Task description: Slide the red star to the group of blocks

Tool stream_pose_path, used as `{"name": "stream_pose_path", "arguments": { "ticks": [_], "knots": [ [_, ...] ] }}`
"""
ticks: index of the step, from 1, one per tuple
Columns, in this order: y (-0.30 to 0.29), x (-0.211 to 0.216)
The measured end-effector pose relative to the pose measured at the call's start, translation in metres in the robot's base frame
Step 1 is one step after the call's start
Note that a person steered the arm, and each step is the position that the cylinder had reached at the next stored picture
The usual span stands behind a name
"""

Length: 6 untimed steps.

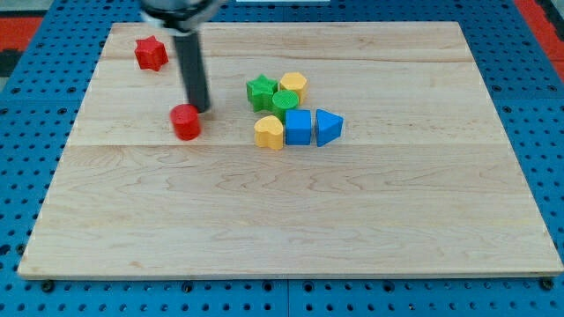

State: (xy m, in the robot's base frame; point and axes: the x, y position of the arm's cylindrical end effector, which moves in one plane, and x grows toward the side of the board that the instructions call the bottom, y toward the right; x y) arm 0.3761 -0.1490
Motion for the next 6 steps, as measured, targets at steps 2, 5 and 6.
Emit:
{"name": "stream_pose_path", "arguments": {
  "ticks": [2,5,6],
  "knots": [
    [-0.098,-0.08],
    [0.002,-0.093],
    [0.074,-0.057]
  ]
}}
